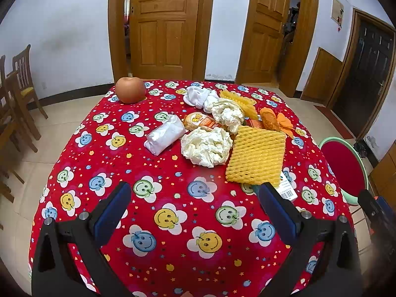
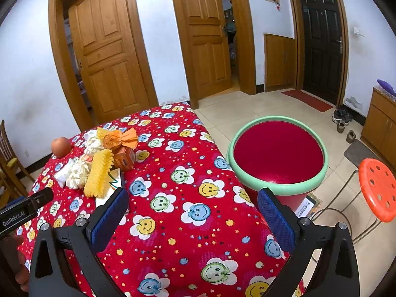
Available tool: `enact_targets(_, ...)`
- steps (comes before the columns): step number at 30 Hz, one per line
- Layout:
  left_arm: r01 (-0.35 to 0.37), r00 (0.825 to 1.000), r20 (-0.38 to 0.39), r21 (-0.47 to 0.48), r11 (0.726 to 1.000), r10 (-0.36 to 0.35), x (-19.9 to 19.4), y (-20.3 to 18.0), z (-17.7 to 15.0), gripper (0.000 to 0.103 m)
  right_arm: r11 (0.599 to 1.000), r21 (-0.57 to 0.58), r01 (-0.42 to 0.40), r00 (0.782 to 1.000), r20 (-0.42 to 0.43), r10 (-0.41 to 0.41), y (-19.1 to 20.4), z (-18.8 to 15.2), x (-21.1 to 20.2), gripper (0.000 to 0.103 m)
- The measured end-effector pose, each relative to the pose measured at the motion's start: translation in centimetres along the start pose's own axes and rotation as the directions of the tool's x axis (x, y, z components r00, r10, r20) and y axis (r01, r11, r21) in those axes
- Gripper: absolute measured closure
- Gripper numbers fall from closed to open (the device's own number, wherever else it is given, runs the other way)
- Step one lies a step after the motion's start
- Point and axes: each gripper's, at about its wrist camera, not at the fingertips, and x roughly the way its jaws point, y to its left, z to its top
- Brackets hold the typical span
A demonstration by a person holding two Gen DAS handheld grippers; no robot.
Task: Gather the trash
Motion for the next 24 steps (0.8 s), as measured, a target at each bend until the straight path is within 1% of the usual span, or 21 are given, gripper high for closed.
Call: enact_targets(24,-0.002,1.0,0.0,0.0,1.0,0.002,0.0,-0.04,-0.01,0.002,1.0,0.004,0.005,1.0,-0.006,-0.005,-0.3,0.14,0.17,0.0)
